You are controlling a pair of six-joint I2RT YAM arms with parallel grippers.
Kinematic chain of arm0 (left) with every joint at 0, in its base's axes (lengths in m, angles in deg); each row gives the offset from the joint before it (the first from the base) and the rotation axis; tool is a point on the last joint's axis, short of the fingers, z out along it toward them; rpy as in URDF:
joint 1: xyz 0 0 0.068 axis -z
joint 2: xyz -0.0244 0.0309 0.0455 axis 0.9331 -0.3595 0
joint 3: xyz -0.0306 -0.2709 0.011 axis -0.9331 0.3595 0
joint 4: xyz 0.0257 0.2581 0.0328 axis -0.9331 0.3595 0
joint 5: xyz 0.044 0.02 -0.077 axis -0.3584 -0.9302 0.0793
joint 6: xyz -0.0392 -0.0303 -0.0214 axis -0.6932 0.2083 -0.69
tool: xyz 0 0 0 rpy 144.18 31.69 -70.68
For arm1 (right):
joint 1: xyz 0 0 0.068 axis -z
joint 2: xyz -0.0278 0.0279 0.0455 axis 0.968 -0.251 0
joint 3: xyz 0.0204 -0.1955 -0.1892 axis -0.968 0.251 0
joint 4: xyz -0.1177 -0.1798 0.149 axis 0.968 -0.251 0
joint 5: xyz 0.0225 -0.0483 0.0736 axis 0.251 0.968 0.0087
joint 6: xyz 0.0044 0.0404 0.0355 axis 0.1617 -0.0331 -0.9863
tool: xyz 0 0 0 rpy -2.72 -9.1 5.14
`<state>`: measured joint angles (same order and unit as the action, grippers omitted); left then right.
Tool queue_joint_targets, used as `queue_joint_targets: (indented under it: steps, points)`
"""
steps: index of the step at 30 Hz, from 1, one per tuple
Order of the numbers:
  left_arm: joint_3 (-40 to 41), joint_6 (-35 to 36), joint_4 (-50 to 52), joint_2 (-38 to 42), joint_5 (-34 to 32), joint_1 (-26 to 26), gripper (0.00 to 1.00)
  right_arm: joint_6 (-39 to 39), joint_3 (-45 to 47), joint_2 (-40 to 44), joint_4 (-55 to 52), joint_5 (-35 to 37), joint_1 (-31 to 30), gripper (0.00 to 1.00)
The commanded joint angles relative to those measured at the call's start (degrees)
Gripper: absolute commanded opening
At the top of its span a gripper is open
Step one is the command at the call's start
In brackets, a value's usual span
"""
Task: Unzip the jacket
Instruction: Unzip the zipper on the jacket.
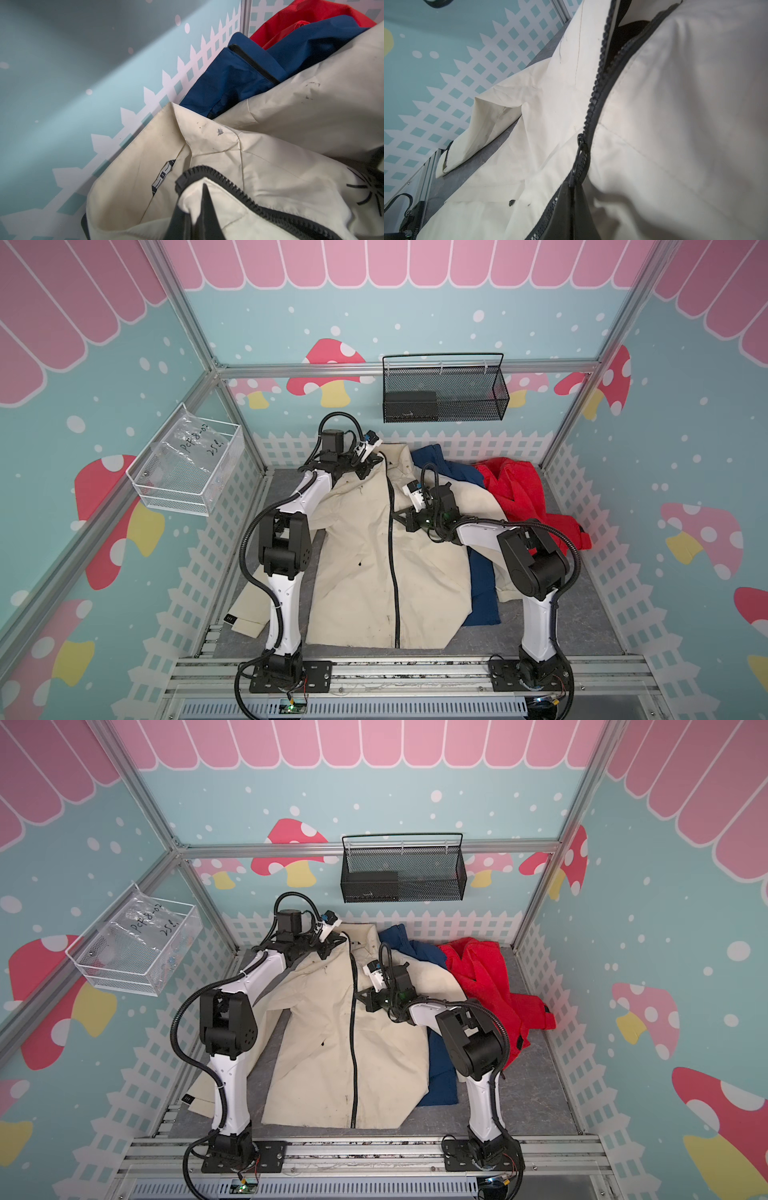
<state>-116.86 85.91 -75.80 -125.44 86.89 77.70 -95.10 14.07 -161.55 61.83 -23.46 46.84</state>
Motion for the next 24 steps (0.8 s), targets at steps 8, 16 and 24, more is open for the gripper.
queue_joint_targets:
  steps: [8,16,24]
  points:
    - [0.0,-2.9,-7.9,1.6,-1.6,-0.2,0.00,-4.6,4.5,3.1,-3.3,-0.9,-1.3,0.00]
    - [1.1,-5.2,-12.5,1.8,-2.4,-0.2,0.00,-6.2,6.0,3.4,-3.2,-0.9,-2.3,0.00]
    - [1.3,-5.7,-12.6,2.1,-3.1,-0.2,0.00,-6.3,7.1,3.8,-3.0,-1.7,-3.0,0.00]
